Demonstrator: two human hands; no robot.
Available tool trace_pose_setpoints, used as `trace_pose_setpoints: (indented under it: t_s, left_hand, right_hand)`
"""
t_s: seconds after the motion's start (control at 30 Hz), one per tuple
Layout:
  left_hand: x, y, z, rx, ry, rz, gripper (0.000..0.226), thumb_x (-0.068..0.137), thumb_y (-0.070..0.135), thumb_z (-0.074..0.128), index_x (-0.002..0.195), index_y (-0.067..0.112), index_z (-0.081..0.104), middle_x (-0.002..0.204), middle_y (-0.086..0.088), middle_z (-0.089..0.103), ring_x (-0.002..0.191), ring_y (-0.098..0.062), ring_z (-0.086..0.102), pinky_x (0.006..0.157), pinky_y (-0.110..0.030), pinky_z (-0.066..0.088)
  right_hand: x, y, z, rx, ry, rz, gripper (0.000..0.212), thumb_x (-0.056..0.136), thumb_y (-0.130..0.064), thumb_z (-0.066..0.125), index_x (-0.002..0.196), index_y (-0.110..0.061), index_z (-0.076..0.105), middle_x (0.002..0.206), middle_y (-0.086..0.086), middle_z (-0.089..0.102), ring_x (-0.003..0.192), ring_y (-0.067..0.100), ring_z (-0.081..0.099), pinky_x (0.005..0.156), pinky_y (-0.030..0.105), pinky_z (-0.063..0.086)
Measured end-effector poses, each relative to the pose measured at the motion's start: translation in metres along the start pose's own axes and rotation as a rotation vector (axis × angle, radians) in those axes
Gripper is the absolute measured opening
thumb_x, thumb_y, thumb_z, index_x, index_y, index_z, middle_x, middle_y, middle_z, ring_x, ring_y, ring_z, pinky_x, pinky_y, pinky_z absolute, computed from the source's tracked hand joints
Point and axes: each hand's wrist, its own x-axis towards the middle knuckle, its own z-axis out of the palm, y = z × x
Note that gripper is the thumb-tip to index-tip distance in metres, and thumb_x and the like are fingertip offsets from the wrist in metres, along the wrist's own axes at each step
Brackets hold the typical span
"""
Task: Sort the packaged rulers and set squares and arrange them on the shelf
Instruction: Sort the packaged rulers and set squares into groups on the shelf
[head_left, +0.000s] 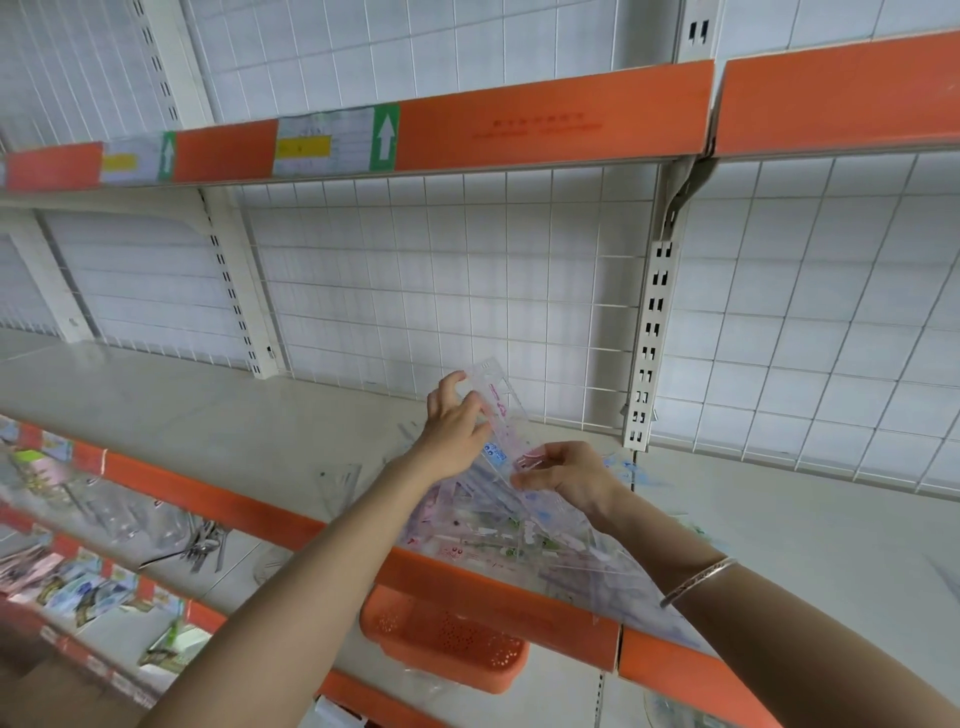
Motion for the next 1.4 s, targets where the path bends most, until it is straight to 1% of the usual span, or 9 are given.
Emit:
trace_pose_setpoints:
  t_s: [0.1,0.17,0.3,0.5,0.77,0.87,1.0,1.23,1.4]
  left_hand:
    - [-0.002,0.002,0.006,-0.269,0.115,-0.152,0.053,0.094,0.011,0.056,0.141,0.012,0.032,0.153,-0.011,-0.002,0.140,-0.029,0.019,0.107,-0.022,0.023]
    - [-0.004,0.004,0.008,-0.425,0.194,-0.257,0.065,0.092,0.003,0.056,0.147,0.013,0.023,0.154,-0.011,-0.004,0.135,-0.028,0.033,0.087,-0.009,0.032]
    - [-0.004,0.003,0.011,-0.734,0.277,-0.435,0.077,0.088,-0.004,0.057,0.150,0.015,0.015,0.143,-0.014,0.034,0.118,-0.026,0.052,0.088,-0.023,0.044]
    - [-0.014,0.005,0.010,-1.123,0.111,-0.550,0.031,0.087,-0.003,0.063,0.117,-0.009,0.057,0.100,-0.022,0.064,0.078,-0.024,0.066,0.070,-0.028,0.058]
    - [-0.012,0.009,0.003,-1.215,0.029,-0.479,0.020,0.090,0.007,0.063,0.110,0.007,0.066,0.097,-0.008,0.068,0.082,-0.017,0.065,0.065,-0.019,0.056]
    - [-0.008,0.011,0.001,-1.212,0.074,-0.434,0.022,0.091,0.006,0.062,0.113,0.005,0.066,0.090,-0.003,0.068,0.077,-0.012,0.065,0.062,-0.015,0.055]
    - [-0.004,0.016,0.002,-1.181,0.116,-0.437,0.021,0.090,0.005,0.062,0.111,0.005,0.066,0.093,-0.006,0.067,0.072,-0.010,0.064,0.058,-0.013,0.054]
    - [0.001,0.017,0.005,-1.201,0.022,-0.404,0.022,0.090,0.005,0.062,0.110,-0.004,0.064,0.096,-0.014,0.066,0.075,-0.016,0.065,0.061,-0.017,0.056]
    - [0.004,-0.009,0.013,-0.275,-0.005,-0.080,0.018,0.092,0.009,0.060,0.105,0.008,0.071,0.109,-0.006,0.070,0.096,-0.016,0.065,0.086,-0.026,0.050]
  right_hand:
    - [-0.001,0.002,0.003,0.005,0.007,0.004,0.017,0.067,0.002,0.080,0.075,-0.006,0.068,0.077,0.005,0.066,0.074,0.015,0.061,0.074,0.021,0.048]
    - [-0.001,0.003,0.005,-0.005,0.011,0.015,0.015,0.068,0.003,0.079,0.077,-0.004,0.069,0.076,0.005,0.066,0.075,0.016,0.061,0.073,0.020,0.048]
    - [-0.001,0.004,0.008,0.030,0.066,0.029,0.022,0.071,0.001,0.077,0.091,0.005,0.069,0.073,0.002,0.064,0.069,0.010,0.059,0.055,0.007,0.043]
    - [-0.003,0.005,0.011,-0.005,0.051,0.035,0.015,0.074,0.001,0.076,0.086,-0.001,0.067,0.077,0.005,0.064,0.070,0.013,0.059,0.057,0.011,0.044]
    - [-0.008,-0.003,0.015,0.017,-0.051,0.014,0.010,0.085,-0.010,0.067,0.081,-0.009,0.058,0.072,0.001,0.058,0.062,0.009,0.052,0.052,0.008,0.039]
    - [-0.010,-0.012,0.010,-0.040,-0.072,0.013,0.014,0.086,-0.016,0.067,0.077,-0.013,0.057,0.074,0.001,0.061,0.061,0.008,0.054,0.045,0.008,0.035]
    - [-0.009,-0.013,0.004,-0.172,-0.094,0.062,0.020,0.086,-0.032,0.067,0.077,-0.016,0.057,0.077,0.003,0.068,0.063,0.013,0.062,0.059,0.023,0.038]
    - [-0.004,-0.007,-0.001,0.081,0.006,0.097,0.010,0.087,-0.002,0.062,0.080,-0.007,0.058,0.073,0.008,0.061,0.058,0.016,0.056,0.049,0.022,0.046]
    - [0.002,-0.008,-0.008,0.045,0.162,0.128,0.005,0.091,0.004,0.056,0.087,0.001,0.054,0.070,0.016,0.055,0.056,0.025,0.053,0.040,0.021,0.049]
